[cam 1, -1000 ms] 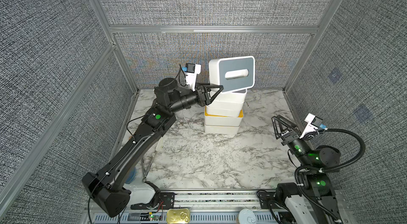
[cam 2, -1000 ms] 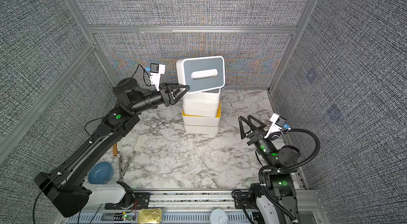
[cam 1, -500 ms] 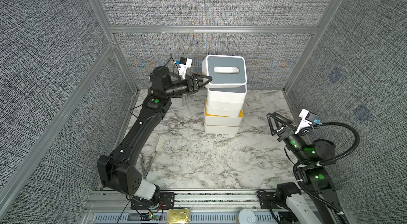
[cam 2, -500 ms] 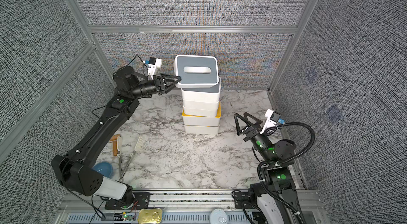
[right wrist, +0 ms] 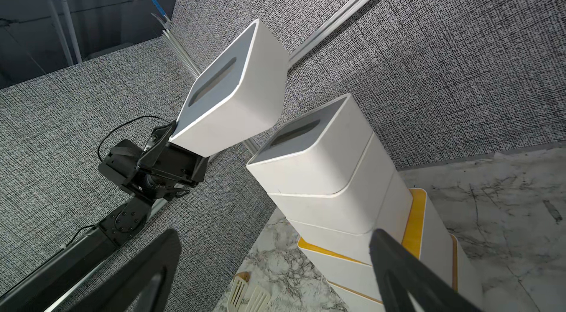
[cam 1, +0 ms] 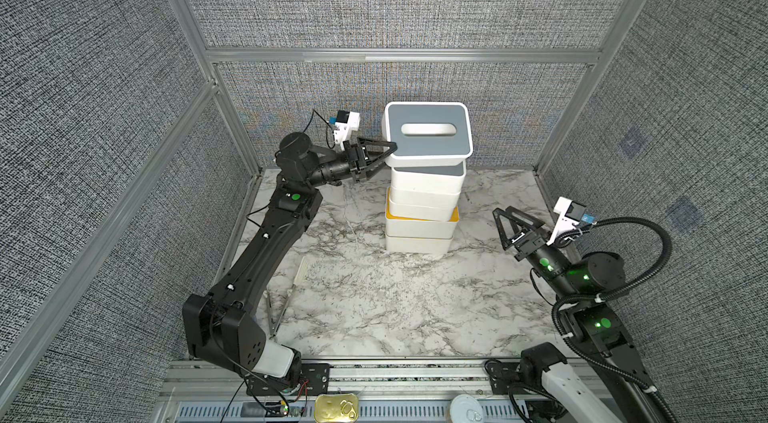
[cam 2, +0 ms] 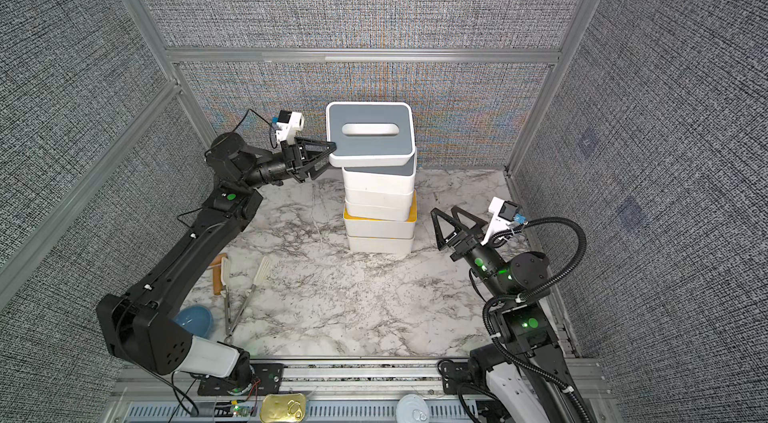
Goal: Stack the tissue boxes
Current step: Place the tissue box at the tissue box.
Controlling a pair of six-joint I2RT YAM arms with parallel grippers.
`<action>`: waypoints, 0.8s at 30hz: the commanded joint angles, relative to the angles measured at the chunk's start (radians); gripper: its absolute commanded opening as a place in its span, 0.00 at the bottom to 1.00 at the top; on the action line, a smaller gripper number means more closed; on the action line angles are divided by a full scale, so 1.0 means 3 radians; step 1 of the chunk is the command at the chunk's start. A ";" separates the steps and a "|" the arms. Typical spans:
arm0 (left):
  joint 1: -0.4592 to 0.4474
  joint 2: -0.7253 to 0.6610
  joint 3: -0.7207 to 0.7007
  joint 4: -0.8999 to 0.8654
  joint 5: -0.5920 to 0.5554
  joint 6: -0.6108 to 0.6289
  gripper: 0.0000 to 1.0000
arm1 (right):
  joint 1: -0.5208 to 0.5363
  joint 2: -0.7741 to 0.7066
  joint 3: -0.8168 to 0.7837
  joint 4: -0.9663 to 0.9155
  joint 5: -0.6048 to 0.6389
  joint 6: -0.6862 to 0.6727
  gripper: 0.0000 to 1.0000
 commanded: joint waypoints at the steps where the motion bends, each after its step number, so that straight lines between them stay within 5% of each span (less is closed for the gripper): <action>1: 0.0006 0.0022 0.0012 0.0203 -0.0060 -0.0069 0.33 | 0.0063 0.0037 0.0094 -0.0045 0.0141 -0.0120 0.99; 24: 0.0001 0.0022 -0.0381 0.0546 -0.0217 -0.0352 0.42 | 0.0286 0.0496 0.0645 -0.0304 0.0360 -0.0438 0.99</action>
